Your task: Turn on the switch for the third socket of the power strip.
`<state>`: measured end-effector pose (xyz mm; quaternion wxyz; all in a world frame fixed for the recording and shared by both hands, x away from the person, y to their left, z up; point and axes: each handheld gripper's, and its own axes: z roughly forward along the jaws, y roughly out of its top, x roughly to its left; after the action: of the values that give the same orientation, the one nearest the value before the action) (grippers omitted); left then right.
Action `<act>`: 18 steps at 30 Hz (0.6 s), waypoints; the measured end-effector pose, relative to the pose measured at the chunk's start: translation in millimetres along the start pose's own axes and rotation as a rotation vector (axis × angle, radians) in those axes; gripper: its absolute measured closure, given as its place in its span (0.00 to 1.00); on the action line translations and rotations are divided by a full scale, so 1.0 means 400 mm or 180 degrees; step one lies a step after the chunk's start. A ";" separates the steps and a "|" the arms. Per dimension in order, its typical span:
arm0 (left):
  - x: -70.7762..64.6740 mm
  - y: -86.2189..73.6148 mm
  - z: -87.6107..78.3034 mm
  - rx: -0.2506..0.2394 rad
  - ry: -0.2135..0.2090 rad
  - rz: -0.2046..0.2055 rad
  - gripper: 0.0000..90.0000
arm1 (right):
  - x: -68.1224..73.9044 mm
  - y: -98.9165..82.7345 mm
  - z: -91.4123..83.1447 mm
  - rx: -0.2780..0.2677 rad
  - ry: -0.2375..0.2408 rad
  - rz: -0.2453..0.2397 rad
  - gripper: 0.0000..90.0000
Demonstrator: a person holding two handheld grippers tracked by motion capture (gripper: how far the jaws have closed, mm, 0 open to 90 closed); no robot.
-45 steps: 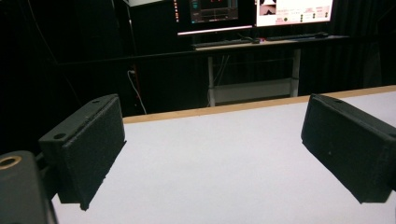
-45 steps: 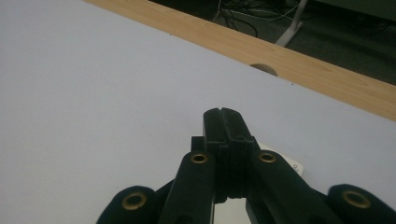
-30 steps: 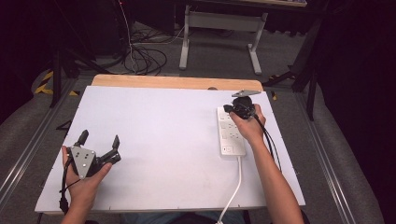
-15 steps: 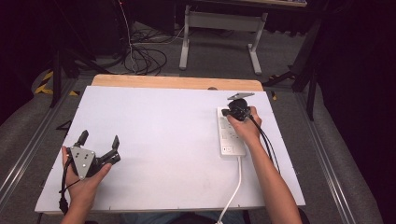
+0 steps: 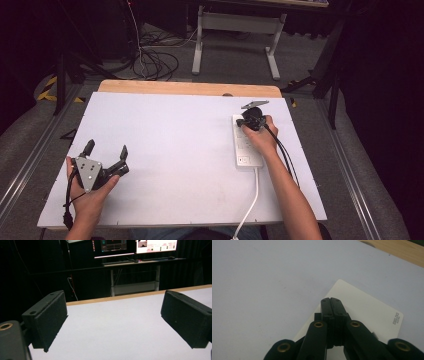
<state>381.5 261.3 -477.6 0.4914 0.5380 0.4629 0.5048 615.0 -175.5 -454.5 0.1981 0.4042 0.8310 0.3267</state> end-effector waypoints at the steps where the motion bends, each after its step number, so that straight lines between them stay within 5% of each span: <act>1: 0.000 0.000 0.000 -0.0001 0.0001 0.0002 0.08 | 0.000 0.000 0.000 0.0001 -0.0001 0.0000 1.00; 18: -0.001 0.000 0.000 -0.0002 -0.0005 -0.0008 0.08 | 0.003 -0.004 0.002 -0.0044 -0.0021 0.0009 1.00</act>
<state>381.5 260.9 -477.8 0.4925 0.5377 0.4630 0.5039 614.0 -175.2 -456.4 0.2032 0.4052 0.8275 0.3314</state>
